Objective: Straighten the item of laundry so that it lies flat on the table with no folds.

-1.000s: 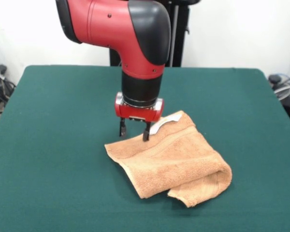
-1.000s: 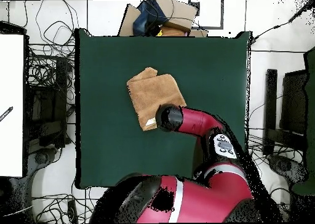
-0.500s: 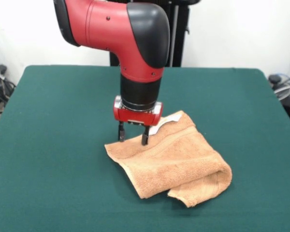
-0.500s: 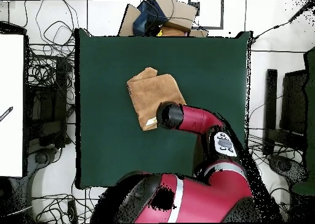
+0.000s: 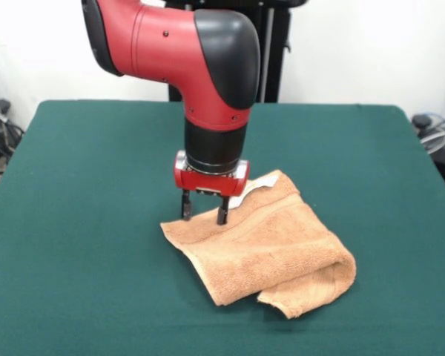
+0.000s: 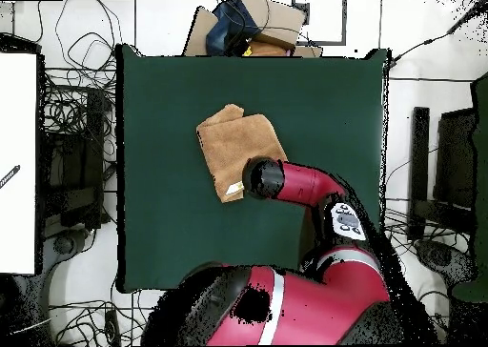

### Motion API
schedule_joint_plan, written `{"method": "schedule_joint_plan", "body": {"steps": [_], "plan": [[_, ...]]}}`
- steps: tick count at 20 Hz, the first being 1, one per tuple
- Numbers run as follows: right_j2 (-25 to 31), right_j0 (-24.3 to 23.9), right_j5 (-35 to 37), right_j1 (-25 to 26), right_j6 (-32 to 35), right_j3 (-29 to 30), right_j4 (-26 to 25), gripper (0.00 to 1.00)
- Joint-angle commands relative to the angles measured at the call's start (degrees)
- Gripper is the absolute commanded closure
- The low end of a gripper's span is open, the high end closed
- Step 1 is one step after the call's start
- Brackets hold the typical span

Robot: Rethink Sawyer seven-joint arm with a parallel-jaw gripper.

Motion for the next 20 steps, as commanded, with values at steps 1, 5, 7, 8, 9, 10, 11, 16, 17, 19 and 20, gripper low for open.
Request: {"method": "schedule_joint_plan", "body": {"steps": [1, 5, 7, 8, 9, 10, 11, 16, 17, 19, 20], "plan": [[7.2, -1.3, -3.8, 4.0, 3.0, -3.6, -1.9, 0.0], [8.0, -2.0, -3.4, 4.1, 1.8, -3.9, -2.3, 0.0], [8.2, -2.2, -3.1, 4.2, 1.3, -4.2, -2.6, 1.0], [8.2, -2.3, -3.1, 4.2, 1.3, -4.2, -2.6, 1.0], [8.3, -2.3, -3.0, 4.1, 1.2, -4.1, -2.6, 1.0], [8.2, -2.3, -2.9, 4.1, 1.2, -4.2, -2.7, 1.0], [8.2, -2.3, -2.9, 4.0, 1.2, -4.1, -2.8, 1.0], [7.5, -1.9, -3.9, 3.7, 2.0, -3.5, -3.2, 1.0], [7.5, -2.0, -4.6, 3.6, 2.0, -3.2, -3.5, 1.0], [7.6, -2.0, -4.7, 3.7, 2.1, -3.3, -3.5, 1.0], [7.2, -1.8, -5.0, 3.5, 2.4, -3.1, -3.5, 1.0]]}}
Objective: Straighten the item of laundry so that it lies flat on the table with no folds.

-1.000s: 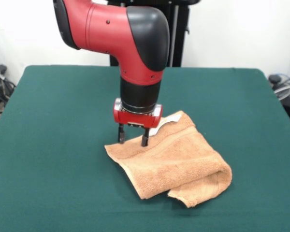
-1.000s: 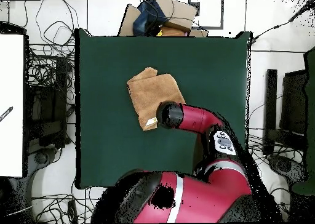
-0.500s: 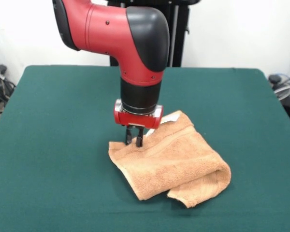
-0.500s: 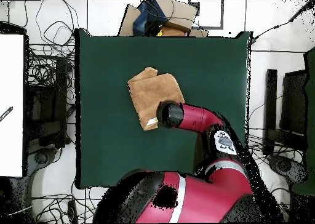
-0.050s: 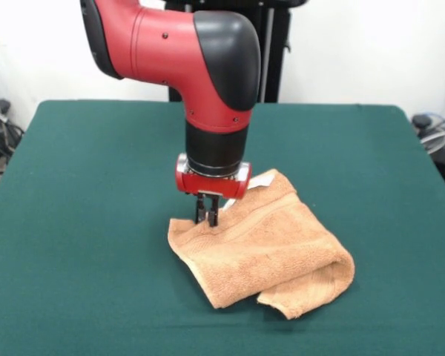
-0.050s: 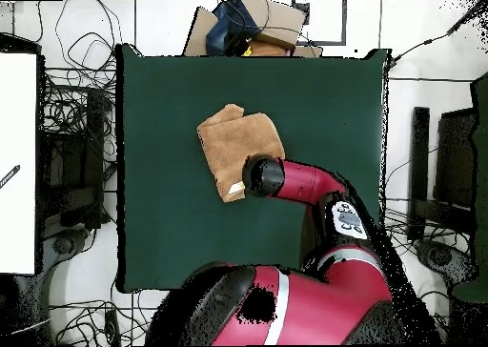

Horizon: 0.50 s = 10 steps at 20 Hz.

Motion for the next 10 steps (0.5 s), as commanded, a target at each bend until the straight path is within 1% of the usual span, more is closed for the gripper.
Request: {"method": "schedule_joint_plan", "body": {"steps": [1, 7, 10], "plan": [[5.8, -1.0, -5.3, 3.4, 2.7, -2.5, -3.5, 1.0], [4.4, 0.1, -6.1, 1.8, 5.1, -0.8, -2.8, 1.0], [4.6, -0.1, -6.4, 0.8, 5.9, 0.9, -2.4, 1.0]]}}
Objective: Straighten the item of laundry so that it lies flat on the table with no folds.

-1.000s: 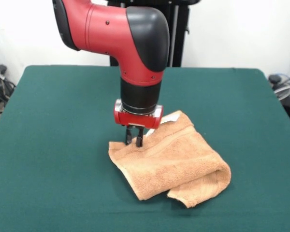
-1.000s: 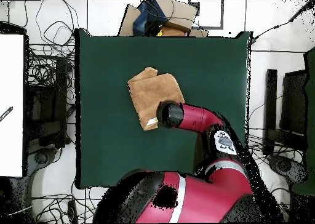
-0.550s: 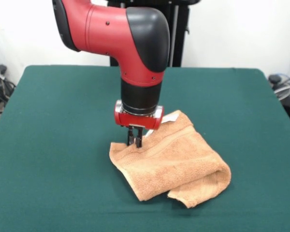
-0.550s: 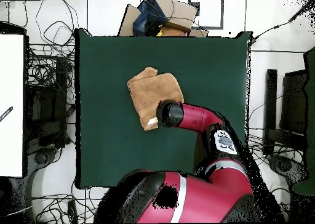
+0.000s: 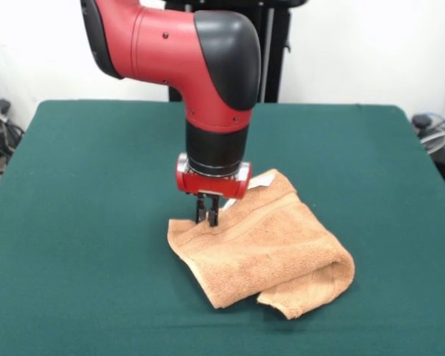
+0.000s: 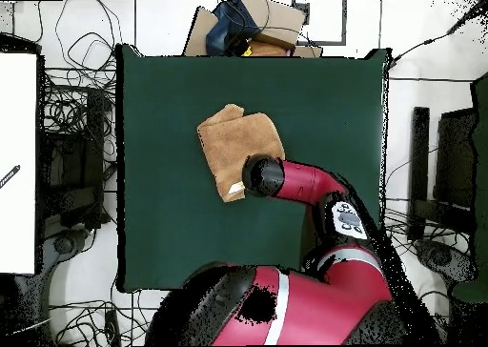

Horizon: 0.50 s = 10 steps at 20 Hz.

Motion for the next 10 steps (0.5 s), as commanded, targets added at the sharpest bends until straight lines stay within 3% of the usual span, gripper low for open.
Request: {"method": "schedule_joint_plan", "body": {"steps": [1, 10], "plan": [[4.6, -0.2, -6.6, 0.6, 6.1, 1.3, -2.4, 1.0], [3.7, 0.7, -8.0, -2.0, 7.9, 5.2, -2.3, 1.0]]}}
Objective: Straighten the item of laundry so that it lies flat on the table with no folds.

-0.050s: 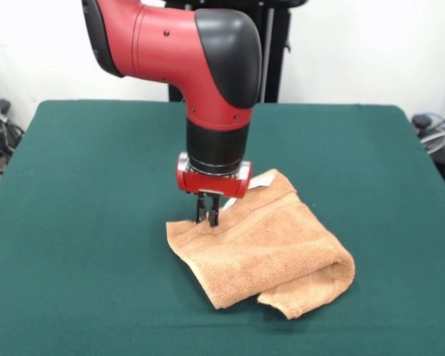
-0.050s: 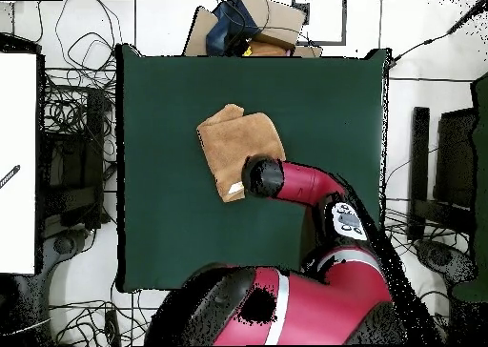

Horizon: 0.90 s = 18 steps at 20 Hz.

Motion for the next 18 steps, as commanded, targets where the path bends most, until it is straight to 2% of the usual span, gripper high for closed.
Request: {"method": "schedule_joint_plan", "body": {"steps": [1, 18], "plan": [[3.6, 0.7, -6.7, -1.9, 8.1, 5.0, -2.2, 1.0], [1.9, 2.6, -8.7, -4.2, 9.6, 9.6, -1.1, 1.0]]}}
